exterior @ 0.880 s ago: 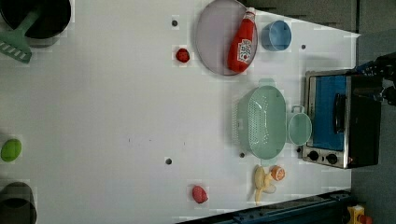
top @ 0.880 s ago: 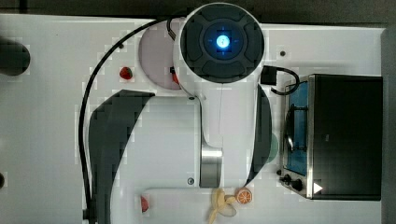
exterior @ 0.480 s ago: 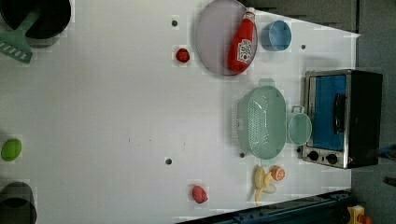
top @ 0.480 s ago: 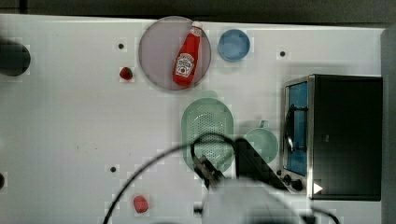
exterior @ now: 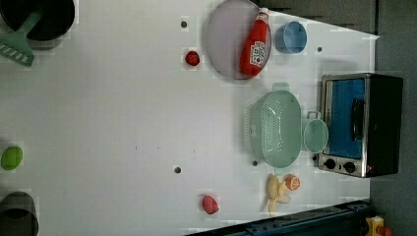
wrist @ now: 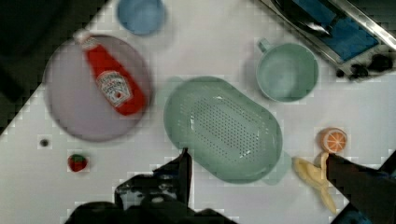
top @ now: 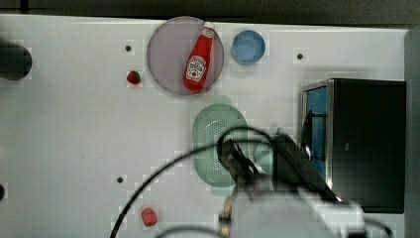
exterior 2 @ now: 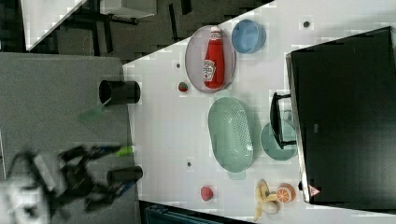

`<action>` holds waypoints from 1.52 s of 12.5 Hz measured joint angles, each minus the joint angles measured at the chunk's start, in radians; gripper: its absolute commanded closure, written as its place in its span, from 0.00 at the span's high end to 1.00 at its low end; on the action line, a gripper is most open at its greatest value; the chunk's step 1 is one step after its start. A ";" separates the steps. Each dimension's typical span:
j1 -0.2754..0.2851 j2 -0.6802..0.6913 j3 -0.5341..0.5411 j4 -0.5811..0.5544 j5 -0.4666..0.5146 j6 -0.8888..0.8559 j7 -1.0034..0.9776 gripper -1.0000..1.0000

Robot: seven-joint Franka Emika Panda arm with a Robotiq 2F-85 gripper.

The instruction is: Drag strainer right to left.

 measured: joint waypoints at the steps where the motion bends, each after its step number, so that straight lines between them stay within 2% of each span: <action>1: -0.002 0.081 0.010 -0.008 0.000 0.058 0.013 1.00; 3: 0.011 0.241 0.028 -0.045 -0.003 0.129 0.082 1.00; 5: 0.013 0.379 0.045 -0.102 0.039 0.188 0.165 1.00; 8: 0.022 0.546 0.019 -0.176 0.042 0.363 0.287 1.00; 10: 0.016 0.609 0.022 -0.215 0.039 0.474 0.392 1.00; 15: 0.027 0.667 0.045 -0.297 0.007 0.757 0.578 1.00; 17: 0.027 0.761 0.043 -0.293 0.027 0.888 0.601 1.00; 19: 0.025 0.843 0.042 -0.314 0.013 0.940 0.647 1.00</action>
